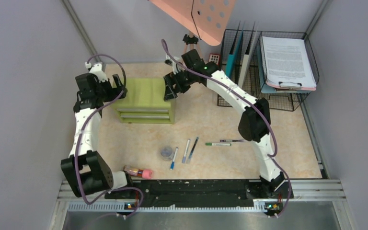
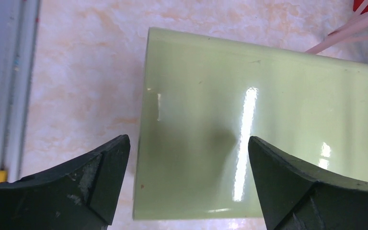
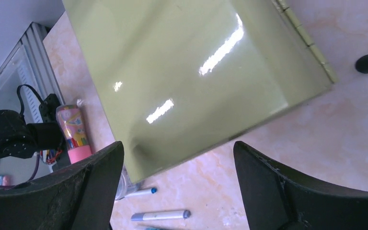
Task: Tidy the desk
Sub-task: Move the storage box to the center of the board.
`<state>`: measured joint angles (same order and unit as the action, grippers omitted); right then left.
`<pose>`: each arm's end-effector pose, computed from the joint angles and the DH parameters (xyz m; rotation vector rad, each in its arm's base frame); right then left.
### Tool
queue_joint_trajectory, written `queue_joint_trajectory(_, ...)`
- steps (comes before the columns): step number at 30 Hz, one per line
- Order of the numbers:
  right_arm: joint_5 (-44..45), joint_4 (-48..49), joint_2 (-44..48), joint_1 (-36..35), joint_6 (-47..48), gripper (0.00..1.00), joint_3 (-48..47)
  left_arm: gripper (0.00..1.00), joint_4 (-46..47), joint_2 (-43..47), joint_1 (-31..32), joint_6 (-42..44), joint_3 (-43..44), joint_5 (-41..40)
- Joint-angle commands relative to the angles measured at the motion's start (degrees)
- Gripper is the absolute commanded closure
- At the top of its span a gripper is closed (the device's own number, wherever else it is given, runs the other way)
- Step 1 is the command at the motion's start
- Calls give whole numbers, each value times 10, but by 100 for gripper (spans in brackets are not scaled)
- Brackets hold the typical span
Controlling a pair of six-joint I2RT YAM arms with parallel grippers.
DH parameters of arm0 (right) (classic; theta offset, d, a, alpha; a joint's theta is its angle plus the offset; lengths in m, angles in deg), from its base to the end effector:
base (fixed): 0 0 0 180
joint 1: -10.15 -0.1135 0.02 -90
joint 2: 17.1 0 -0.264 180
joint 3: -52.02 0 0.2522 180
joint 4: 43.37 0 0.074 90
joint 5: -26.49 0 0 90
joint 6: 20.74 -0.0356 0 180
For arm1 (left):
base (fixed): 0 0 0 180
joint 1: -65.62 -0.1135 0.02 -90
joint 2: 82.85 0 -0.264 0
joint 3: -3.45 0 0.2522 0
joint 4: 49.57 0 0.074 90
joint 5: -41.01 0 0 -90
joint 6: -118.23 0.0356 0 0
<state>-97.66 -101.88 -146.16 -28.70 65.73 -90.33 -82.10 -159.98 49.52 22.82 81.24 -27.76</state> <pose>0.3805 0.3321 0.3030 -1.0248 2.2106 1.0522 0.2960 0.0720 0.3172 -0.1758 2.0903 -0.2813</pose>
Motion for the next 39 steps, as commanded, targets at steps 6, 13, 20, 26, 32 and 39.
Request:
queue_joint_trajectory(6, 22, 49, 130, 27, 25, 16, 56, 2, 14, 168, 6, 218, -35, -17)
queue_joint_trajectory(13, 19, 74, 180, 45, 32, 16, 133, 5, -87, 276, 174, 466, -63, -149)
queue_joint_trajectory(20, 11, 146, 226, 62, 28, 16, 235, 11, -107, 350, 405, 677, -132, -317)
queue_joint_trajectory(26, -19, 171, 251, 77, 24, 17, 294, 18, 73, 442, 526, 814, -345, -388)
queue_joint_trajectory(32, -44, 166, 256, 77, 30, 17, 313, 27, 267, 458, 545, 848, -473, -391)
queue_joint_trajectory(39, -68, 139, 222, 76, 28, 19, 264, 38, 442, 444, 543, 878, -594, -390)
